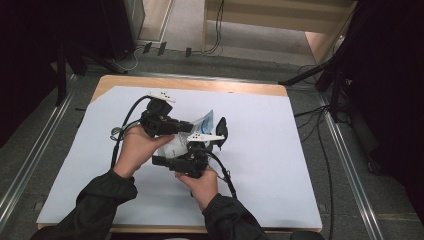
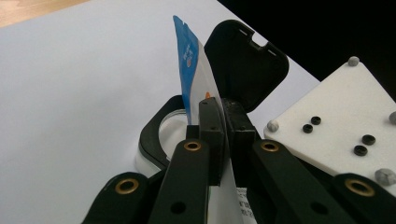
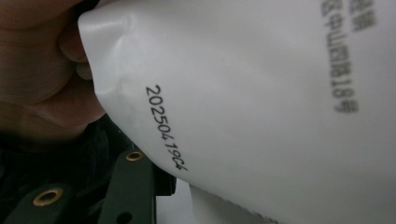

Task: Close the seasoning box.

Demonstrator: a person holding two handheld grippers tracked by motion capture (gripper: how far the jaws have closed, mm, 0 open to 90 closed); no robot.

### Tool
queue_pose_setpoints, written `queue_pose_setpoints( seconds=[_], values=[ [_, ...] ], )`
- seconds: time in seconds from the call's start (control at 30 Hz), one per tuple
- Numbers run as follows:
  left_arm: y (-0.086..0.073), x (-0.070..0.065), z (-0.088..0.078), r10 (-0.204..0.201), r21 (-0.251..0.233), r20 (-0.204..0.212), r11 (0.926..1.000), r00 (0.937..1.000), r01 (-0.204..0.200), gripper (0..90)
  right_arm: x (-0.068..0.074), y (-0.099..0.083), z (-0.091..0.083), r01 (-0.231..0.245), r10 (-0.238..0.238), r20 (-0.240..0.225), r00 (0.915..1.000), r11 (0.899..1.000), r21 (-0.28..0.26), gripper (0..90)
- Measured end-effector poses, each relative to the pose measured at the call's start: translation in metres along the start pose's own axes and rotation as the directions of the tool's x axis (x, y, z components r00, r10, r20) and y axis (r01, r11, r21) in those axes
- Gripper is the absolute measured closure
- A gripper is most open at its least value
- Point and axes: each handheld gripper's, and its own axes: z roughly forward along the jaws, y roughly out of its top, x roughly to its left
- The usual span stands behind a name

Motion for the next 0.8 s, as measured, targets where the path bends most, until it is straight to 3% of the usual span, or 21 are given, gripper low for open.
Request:
queue_pose_setpoints(
  seconds=[0.4, 0.8],
  values=[
    [0.0025, 0.0002, 0.0000, -0.010, 0.005, 0.014, 0.9999, 0.9998, 0.010, 88.1, -0.0003, 0.0008, -0.0004, -0.021, 0.020, -0.034, 0.9992, 1.000, -0.014, 57.0],
    [0.0018, 0.0006, -0.0005, -0.005, 0.015, 0.017, 0.9999, 0.9998, 0.005, 88.1, 0.0012, 0.0002, 0.0001, -0.003, 0.003, -0.013, 0.9999, 1.000, -0.007, 57.1]
  ],
)
